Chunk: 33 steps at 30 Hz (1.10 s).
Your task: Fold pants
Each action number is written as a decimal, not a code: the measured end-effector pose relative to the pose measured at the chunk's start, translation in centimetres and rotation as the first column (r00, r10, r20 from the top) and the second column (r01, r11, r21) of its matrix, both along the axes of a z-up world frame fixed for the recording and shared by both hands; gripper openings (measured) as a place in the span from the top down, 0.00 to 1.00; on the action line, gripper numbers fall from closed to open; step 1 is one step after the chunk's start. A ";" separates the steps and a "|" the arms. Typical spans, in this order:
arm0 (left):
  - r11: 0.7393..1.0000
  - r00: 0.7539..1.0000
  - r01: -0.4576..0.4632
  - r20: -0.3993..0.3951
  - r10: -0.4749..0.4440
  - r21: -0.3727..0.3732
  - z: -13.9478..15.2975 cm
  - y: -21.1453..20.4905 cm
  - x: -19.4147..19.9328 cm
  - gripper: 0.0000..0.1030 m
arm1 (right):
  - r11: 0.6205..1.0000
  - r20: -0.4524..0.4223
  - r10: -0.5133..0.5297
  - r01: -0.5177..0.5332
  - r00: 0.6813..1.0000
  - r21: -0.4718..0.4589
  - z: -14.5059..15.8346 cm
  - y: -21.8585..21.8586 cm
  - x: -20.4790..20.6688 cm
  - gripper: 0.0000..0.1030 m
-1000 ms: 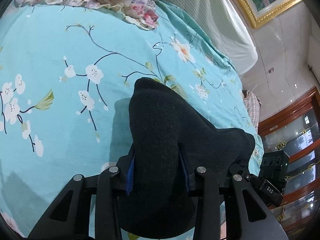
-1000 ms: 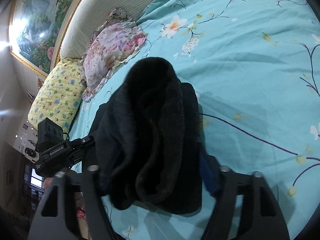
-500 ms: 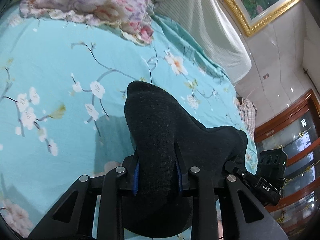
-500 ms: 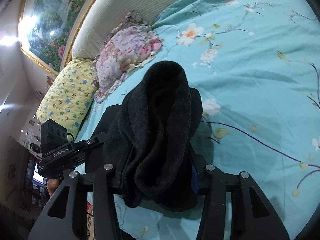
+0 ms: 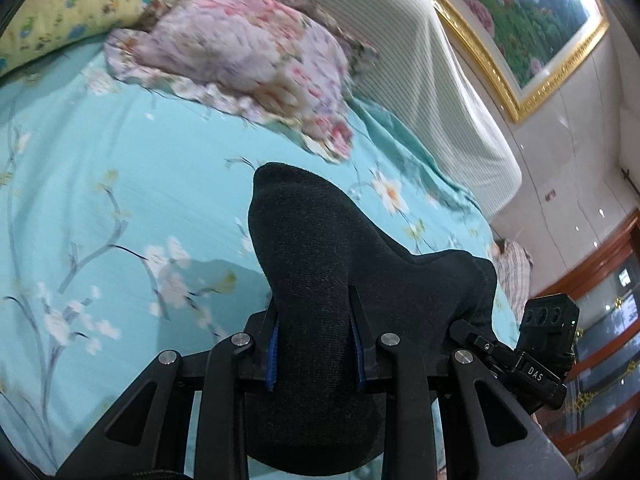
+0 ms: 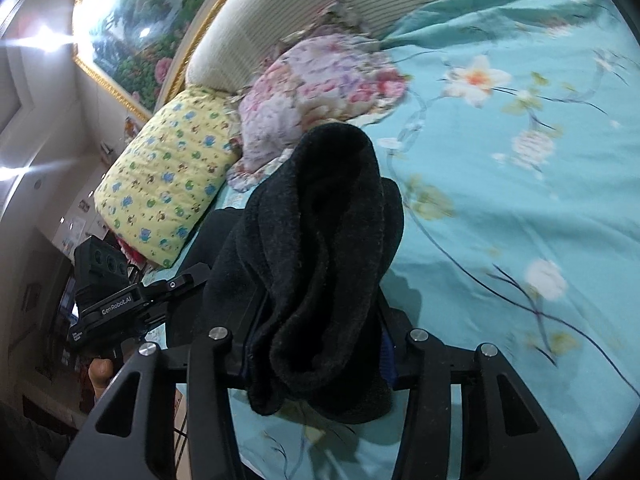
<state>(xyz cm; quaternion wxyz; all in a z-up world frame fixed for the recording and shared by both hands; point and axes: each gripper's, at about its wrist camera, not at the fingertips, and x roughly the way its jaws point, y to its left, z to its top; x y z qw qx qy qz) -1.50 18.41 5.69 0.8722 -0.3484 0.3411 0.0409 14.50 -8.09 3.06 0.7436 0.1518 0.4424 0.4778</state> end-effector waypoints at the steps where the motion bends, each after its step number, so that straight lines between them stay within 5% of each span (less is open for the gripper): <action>1: 1.000 1.000 -0.013 0.002 0.013 0.005 0.2 0.6 -0.2 0.74 | 1.000 0.004 0.013 -0.013 1.000 0.001 0.2 0.8 0.1 0.53; 19: 0.985 0.988 -0.157 0.002 0.157 0.067 0.7 8.6 -0.3 0.74 | 0.988 0.055 0.153 -0.152 0.987 -0.018 1.1 11.6 3.6 0.53; 33: 0.983 0.986 -0.156 -0.044 0.161 0.100 -1.4 10.7 2.2 0.74 | 0.985 0.028 0.166 -0.165 0.986 -0.053 -0.7 15.3 6.0 0.53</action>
